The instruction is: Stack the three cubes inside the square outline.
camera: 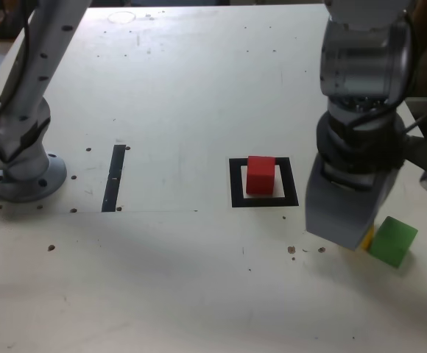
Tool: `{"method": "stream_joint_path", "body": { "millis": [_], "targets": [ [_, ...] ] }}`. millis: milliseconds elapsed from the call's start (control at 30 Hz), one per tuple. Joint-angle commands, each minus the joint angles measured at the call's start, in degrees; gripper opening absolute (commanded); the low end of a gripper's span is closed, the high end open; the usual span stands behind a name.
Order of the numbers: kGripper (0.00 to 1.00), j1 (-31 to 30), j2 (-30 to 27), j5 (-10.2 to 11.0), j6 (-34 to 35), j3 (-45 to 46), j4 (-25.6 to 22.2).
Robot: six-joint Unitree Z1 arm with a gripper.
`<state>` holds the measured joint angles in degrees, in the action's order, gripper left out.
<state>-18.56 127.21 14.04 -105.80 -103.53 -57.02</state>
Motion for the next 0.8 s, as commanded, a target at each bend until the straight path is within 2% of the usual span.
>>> {"method": "stream_joint_path", "body": {
  "millis": [0,567,767],
  "targets": [
    [0.89,-0.7,1.2,0.1,-0.1,-0.9,0.8],
    [0.92,-0.8,1.5,-0.4,-0.1,-0.6,1.3],
    [0.95,0.4,0.2,-3.5,-0.1,3.6,4.8]
  ]
}}
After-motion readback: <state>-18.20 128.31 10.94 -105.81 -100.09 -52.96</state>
